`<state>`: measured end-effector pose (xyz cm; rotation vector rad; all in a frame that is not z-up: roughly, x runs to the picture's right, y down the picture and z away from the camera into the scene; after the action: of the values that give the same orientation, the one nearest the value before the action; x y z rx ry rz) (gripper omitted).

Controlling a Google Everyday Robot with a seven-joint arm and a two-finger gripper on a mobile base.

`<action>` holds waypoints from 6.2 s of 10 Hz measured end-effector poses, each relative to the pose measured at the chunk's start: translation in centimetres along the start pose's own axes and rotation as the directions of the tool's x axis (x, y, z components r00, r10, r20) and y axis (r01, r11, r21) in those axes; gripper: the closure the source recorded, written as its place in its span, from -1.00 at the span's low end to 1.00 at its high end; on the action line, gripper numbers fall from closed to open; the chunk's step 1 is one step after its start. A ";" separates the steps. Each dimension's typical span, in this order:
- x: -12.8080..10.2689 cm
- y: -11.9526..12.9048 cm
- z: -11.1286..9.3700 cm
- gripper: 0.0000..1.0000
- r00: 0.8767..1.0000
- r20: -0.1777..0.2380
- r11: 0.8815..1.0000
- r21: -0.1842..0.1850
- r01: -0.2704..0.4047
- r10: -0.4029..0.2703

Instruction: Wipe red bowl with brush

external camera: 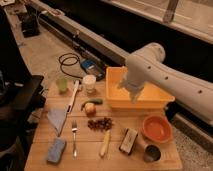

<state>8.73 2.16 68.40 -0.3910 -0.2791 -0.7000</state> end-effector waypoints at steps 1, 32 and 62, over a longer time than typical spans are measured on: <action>-1.6 -2.3 0.5 -0.30 0.999 0.008 0.998 0.016 0.053 -0.053; -11.9 -25.6 22.4 -0.30 0.834 0.017 0.821 0.186 0.539 -0.552; -4.5 -24.0 7.4 1.00 0.874 -0.156 0.847 0.216 0.485 -0.461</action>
<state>-11.52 -8.82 79.43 -0.0381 -0.3718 -1.1554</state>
